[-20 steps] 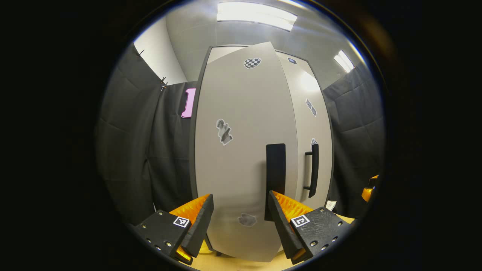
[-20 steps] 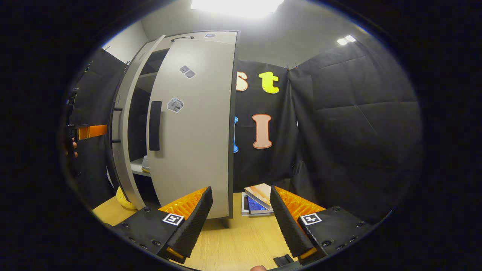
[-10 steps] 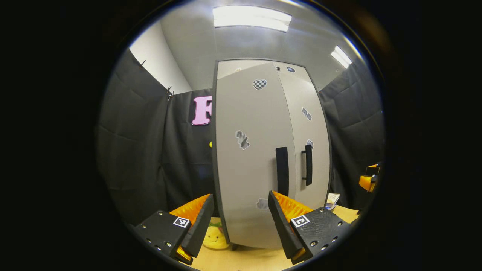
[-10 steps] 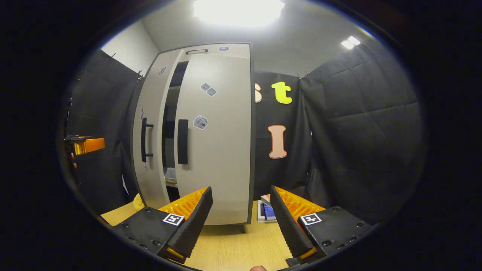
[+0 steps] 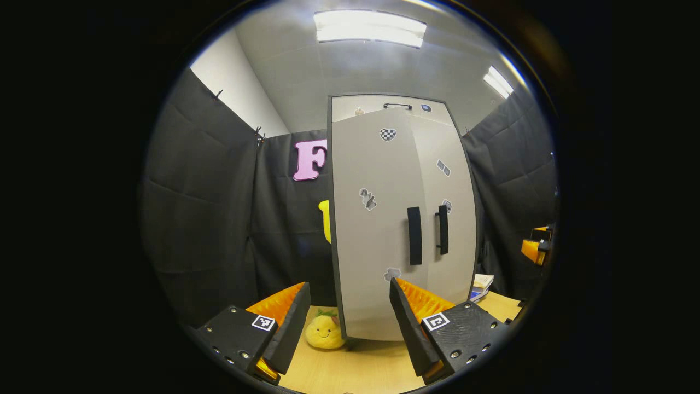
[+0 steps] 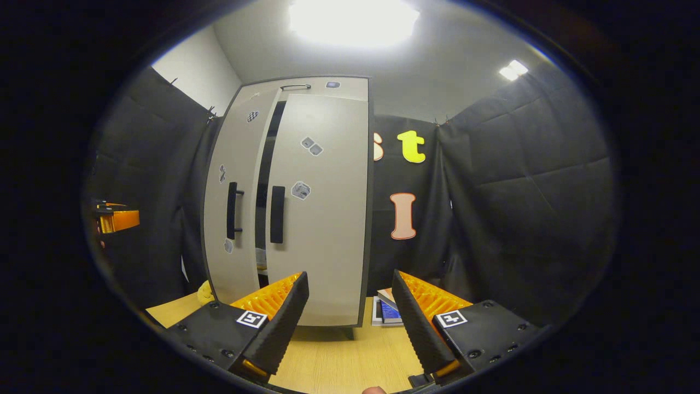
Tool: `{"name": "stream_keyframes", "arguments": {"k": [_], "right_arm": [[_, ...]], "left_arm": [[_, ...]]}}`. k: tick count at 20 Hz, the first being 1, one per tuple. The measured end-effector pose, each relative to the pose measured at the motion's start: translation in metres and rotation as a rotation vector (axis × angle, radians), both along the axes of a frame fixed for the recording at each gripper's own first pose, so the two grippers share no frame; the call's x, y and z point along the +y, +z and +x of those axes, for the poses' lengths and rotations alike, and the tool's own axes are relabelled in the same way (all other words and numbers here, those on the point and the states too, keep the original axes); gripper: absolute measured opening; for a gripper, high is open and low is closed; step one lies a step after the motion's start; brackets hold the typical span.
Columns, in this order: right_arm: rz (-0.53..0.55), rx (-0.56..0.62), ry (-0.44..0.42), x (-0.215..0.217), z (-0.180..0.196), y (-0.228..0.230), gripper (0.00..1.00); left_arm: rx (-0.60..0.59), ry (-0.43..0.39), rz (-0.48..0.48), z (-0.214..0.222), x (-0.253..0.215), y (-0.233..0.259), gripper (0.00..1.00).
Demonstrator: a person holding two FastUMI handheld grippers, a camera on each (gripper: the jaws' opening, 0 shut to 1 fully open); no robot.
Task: Grab one shoe with the right hand and put it into the shoe cabinet, grab the other shoe with the left hand and put it into the shoe cabinet; then close the right door with the right hand and the left door with the left hand.
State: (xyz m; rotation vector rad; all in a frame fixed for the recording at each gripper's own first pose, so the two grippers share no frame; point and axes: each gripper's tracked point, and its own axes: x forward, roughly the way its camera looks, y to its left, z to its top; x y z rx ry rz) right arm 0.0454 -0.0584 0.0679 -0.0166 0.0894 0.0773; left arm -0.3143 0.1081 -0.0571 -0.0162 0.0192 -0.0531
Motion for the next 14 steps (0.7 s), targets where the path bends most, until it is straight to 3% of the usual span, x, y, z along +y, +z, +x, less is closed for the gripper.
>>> {"name": "stream_keyframes", "arguments": {"k": [14], "right_arm": [[0.011, -0.024, -0.007, -0.003, -0.015, 0.007, 0.96]], "left_arm": [[0.069, 0.045, -0.036, -0.028, 0.015, -0.03, 0.79]]}}
